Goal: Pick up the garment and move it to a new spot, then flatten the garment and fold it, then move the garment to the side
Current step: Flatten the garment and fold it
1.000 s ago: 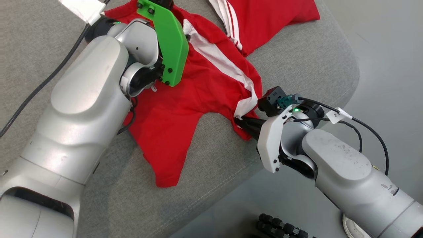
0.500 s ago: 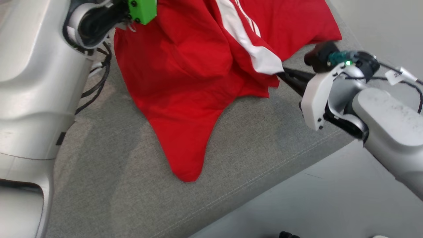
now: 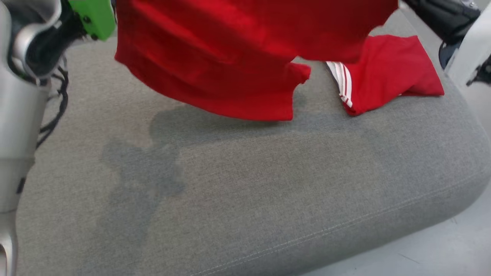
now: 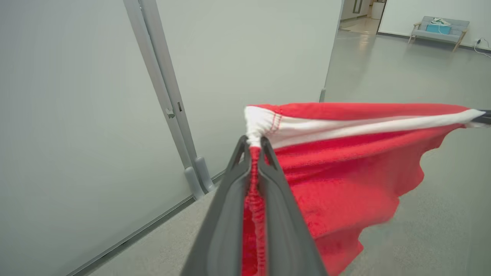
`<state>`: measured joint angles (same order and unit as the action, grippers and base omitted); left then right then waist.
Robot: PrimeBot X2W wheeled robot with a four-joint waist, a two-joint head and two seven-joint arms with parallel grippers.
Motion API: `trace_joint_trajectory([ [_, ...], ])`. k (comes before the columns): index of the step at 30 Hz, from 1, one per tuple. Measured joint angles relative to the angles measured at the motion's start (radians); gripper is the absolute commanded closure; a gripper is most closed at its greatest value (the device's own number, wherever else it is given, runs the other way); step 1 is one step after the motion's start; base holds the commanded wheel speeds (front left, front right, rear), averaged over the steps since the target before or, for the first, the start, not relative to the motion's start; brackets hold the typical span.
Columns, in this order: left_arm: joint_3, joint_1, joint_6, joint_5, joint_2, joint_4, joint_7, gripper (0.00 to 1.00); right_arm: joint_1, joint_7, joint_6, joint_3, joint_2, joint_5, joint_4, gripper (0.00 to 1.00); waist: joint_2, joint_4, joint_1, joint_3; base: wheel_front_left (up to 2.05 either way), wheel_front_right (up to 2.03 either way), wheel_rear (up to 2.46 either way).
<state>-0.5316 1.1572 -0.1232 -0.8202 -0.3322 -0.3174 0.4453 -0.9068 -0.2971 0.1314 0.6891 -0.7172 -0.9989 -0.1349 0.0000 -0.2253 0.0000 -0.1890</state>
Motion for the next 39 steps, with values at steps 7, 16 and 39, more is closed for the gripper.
trace_joint_trajectory([
  [7,-0.007,-0.286,0.05,-0.046,0.022,0.132,-0.042,1.0,0.322,0.004,0.0,0.022,-0.041,-0.119,0.092,1.0,0.0,0.104,0.0,0.077,0.0,0.0,0.0],
  [16,-0.021,-0.775,0.142,-0.184,0.011,0.331,-0.041,1.0,0.665,0.04,-0.067,0.054,-0.071,-0.251,0.276,1.0,0.0,0.225,0.0,0.094,0.0,0.0,0.0],
  [39,0.143,-0.969,0.21,-0.357,-0.199,0.797,0.039,1.0,0.681,0.163,-0.167,-0.182,-0.32,-0.304,0.633,1.0,0.0001,0.228,0.0,-0.012,0.0,0.0,0.0],
])
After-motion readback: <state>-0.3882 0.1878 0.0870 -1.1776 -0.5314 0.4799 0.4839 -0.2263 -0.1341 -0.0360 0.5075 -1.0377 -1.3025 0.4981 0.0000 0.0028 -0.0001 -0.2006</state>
